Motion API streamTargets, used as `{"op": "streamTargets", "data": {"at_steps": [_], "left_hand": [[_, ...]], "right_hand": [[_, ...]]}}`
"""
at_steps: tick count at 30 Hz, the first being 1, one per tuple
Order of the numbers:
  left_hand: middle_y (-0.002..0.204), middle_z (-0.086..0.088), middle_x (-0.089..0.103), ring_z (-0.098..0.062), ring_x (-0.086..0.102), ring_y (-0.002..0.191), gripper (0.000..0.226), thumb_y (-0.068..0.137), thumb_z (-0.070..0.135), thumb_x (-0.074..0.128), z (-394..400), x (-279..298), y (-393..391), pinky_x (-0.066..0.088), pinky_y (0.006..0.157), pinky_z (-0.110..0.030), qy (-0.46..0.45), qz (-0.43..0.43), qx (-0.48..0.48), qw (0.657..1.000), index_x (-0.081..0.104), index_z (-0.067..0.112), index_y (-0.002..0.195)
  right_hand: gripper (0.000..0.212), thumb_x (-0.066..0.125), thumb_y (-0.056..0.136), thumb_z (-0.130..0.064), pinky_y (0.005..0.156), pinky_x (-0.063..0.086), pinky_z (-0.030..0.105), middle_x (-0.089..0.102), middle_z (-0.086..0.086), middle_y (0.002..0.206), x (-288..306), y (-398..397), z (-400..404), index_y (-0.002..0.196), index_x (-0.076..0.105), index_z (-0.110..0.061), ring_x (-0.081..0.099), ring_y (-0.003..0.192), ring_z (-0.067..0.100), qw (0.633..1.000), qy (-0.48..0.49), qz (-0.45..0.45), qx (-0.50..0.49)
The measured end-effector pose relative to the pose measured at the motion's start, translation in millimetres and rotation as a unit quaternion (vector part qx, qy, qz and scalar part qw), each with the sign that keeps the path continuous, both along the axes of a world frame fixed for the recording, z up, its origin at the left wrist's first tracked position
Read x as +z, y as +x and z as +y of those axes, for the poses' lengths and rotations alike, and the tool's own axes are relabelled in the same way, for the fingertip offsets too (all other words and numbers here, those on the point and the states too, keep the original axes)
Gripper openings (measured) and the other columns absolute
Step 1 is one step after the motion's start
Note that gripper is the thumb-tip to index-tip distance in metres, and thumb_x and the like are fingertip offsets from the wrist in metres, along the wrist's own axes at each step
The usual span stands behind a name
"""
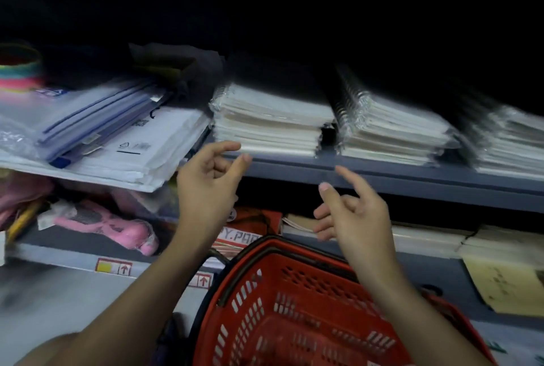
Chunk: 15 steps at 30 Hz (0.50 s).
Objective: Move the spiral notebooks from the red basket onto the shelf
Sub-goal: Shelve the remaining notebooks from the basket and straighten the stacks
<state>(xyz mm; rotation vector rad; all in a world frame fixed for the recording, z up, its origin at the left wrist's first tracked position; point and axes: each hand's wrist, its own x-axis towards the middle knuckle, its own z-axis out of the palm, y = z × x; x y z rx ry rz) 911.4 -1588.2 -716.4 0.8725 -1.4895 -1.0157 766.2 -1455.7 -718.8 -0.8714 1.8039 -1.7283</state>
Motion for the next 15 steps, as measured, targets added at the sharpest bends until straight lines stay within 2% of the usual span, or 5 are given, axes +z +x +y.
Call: {"op": "streamTargets", "data": {"at_steps": [5,8,10,12,15], "left_hand": [[0.058,-0.009,0.054,-0.011,0.050,0.040,0.008,0.088,0.009,0.072,16,-55,-9,0.045,0.040,-0.022,0.146,-0.100,-0.088,0.980,0.069,0.014,0.085],[0.070,-0.006,0.061,-0.011,0.054,0.051,0.018,0.092,0.002,0.061,36,-98,-15,0.044,0.047,-0.018,0.218,-0.276,-0.197,0.915,0.066,0.017,0.082],[0.091,-0.005,0.070,-0.019,0.065,0.080,0.017,0.095,0.009,0.055,54,-126,-15,0.051,0.065,-0.019,0.166,-0.473,-0.295,0.813,0.070,0.013,0.102],[0.122,-0.014,0.067,-0.027,0.064,0.110,0.030,0.097,0.014,0.050,78,-148,-8,0.050,0.085,-0.026,0.112,-0.636,-0.369,0.669,0.064,0.004,0.121],[0.123,-0.018,0.066,-0.031,0.065,0.110,0.037,0.093,0.022,0.050,98,-190,4,0.051,0.083,-0.030,0.130,-0.724,-0.422,0.529,0.061,0.006,0.124]], "right_hand": [[0.022,0.061,0.097,-0.022,0.046,0.052,0.034,0.065,0.010,0.062,-77,3,50,0.119,0.061,-0.024,0.060,0.048,0.022,0.992,0.118,-0.037,0.017],[0.018,0.063,0.096,-0.023,0.044,0.048,0.029,0.064,0.011,0.061,-142,9,82,0.112,0.059,-0.016,0.058,0.043,0.020,0.966,0.246,-0.082,0.009],[0.015,0.061,0.097,-0.024,0.045,0.048,0.028,0.063,0.008,0.061,-180,16,102,0.105,0.060,-0.012,0.057,0.042,0.018,0.936,0.334,-0.115,0.013],[0.022,0.060,0.096,-0.031,0.052,0.055,0.035,0.064,0.008,0.067,-209,28,117,0.100,0.064,-0.010,0.061,0.049,0.020,0.897,0.422,-0.129,0.029],[0.042,0.058,0.091,-0.050,0.079,0.061,0.040,0.076,0.010,0.100,-227,41,132,0.110,0.072,-0.016,0.074,0.089,0.029,0.852,0.517,-0.064,0.062]]}}
